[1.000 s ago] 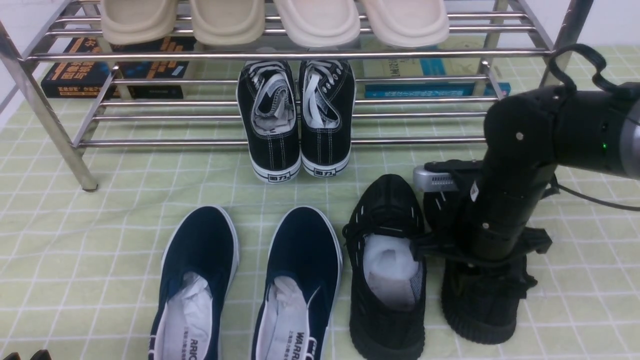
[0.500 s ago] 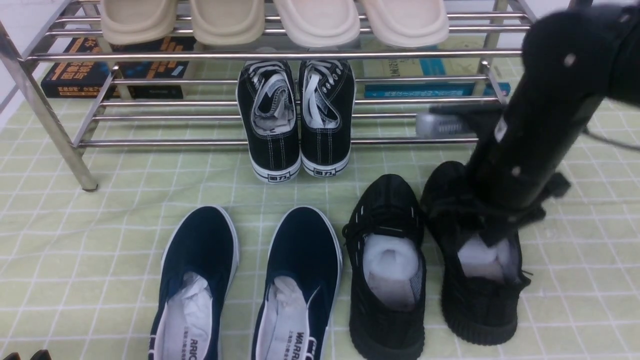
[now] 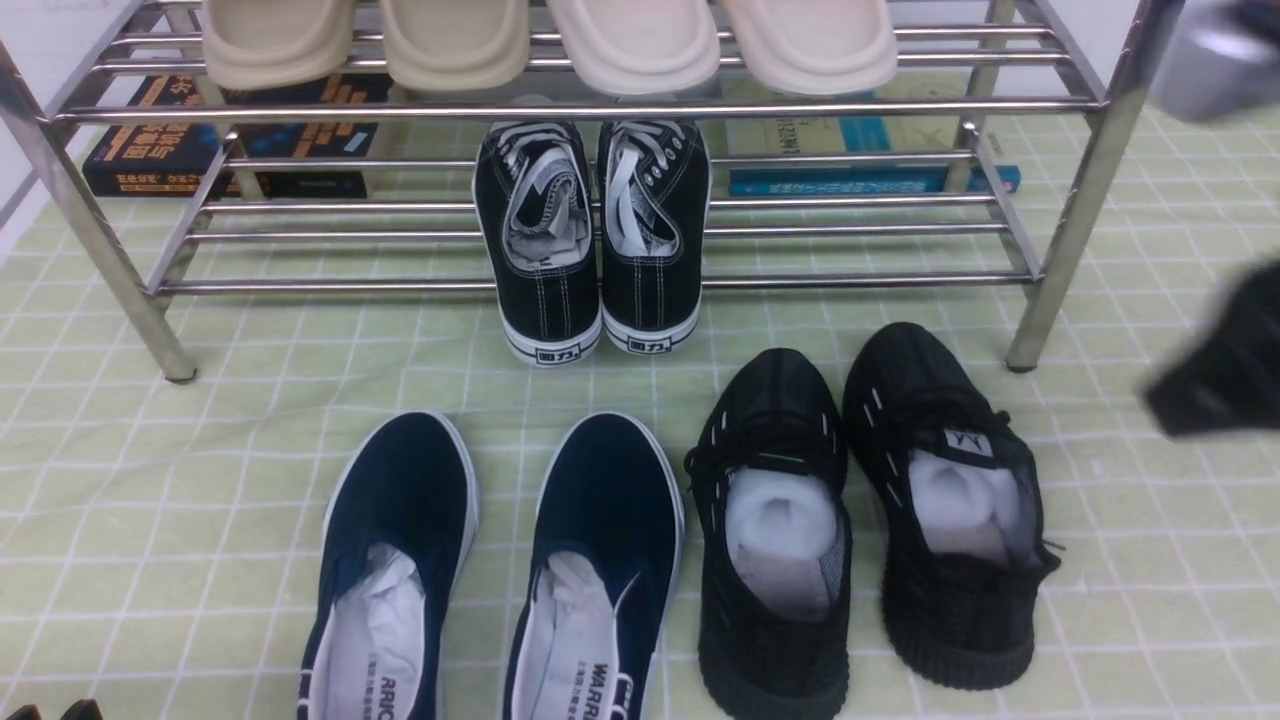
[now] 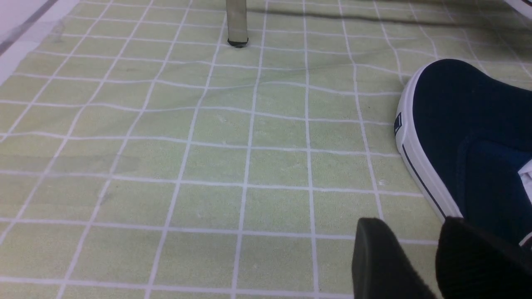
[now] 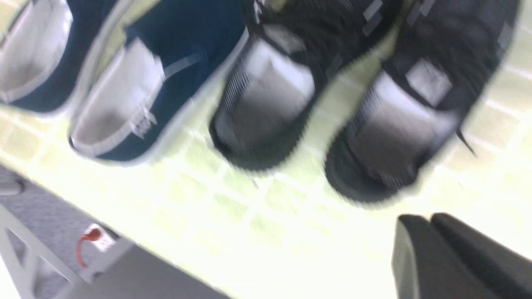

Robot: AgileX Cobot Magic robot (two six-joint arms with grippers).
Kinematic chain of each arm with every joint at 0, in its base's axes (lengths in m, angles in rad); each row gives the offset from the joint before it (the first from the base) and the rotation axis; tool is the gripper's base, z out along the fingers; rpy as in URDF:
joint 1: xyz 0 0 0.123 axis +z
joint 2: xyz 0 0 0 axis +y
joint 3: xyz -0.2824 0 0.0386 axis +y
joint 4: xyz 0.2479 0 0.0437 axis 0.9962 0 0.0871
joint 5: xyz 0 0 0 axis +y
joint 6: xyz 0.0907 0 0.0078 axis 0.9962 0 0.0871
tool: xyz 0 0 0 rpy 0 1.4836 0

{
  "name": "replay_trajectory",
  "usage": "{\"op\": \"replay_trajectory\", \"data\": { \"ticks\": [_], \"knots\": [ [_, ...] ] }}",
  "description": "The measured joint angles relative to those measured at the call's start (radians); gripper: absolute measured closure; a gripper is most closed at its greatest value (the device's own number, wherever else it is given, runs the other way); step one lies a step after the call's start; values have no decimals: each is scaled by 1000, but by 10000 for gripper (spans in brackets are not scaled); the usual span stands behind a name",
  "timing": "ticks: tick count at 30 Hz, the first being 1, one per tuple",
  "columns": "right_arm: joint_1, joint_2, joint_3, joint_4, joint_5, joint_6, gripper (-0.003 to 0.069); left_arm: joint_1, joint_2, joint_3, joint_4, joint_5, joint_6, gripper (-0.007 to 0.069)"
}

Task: Take the shoes off the shelf with your hand from the green coffee tablecloth.

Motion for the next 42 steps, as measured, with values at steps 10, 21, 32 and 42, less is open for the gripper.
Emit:
{"op": "replay_trajectory", "data": {
  "ticks": [10,21,32,42],
  "knots": [
    [0,-476,646,1,-749,-1,674,0,0,0,0,0,0,383],
    [0,-571,914,26,-1148,-1,672,0,0,0,0,0,0,383],
    [0,-571,940,15,-1133,-4,666,0,0,0,0,0,0,383],
    [-1,-586,940,13,-1123,-6,659,0,0,0,0,0,0,383]
  ]
}}
